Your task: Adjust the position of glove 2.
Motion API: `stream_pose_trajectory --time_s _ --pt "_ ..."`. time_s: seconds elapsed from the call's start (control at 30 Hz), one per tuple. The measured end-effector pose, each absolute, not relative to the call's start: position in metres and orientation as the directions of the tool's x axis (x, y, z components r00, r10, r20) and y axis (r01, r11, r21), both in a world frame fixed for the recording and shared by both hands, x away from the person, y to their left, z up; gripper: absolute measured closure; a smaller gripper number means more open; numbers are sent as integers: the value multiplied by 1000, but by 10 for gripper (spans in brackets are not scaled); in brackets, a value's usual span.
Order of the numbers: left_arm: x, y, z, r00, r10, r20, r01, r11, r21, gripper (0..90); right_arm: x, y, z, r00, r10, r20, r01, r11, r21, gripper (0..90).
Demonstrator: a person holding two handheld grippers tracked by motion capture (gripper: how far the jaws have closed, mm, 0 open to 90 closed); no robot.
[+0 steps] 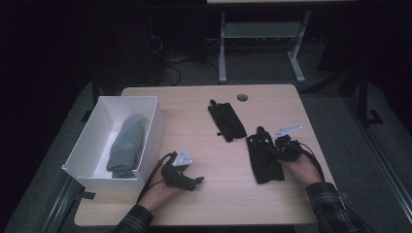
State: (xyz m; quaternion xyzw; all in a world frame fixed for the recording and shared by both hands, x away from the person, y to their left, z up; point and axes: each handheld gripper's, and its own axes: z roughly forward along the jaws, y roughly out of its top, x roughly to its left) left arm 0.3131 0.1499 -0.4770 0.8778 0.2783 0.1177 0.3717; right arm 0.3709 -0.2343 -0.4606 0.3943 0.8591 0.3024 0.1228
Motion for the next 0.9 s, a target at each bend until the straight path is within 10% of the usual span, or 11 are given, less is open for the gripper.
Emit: stream_pose_trajectory --time_s 0.7,0.9 --pt "313 150 -477 816 578 -2 402 -564 721 126 306 -213 -450 -704 709 30 549 517 656 899" --pt "313 150 -477 816 578 -3 402 -564 721 127 313 -245 -454 -684 729 -1 508 478 717 660"
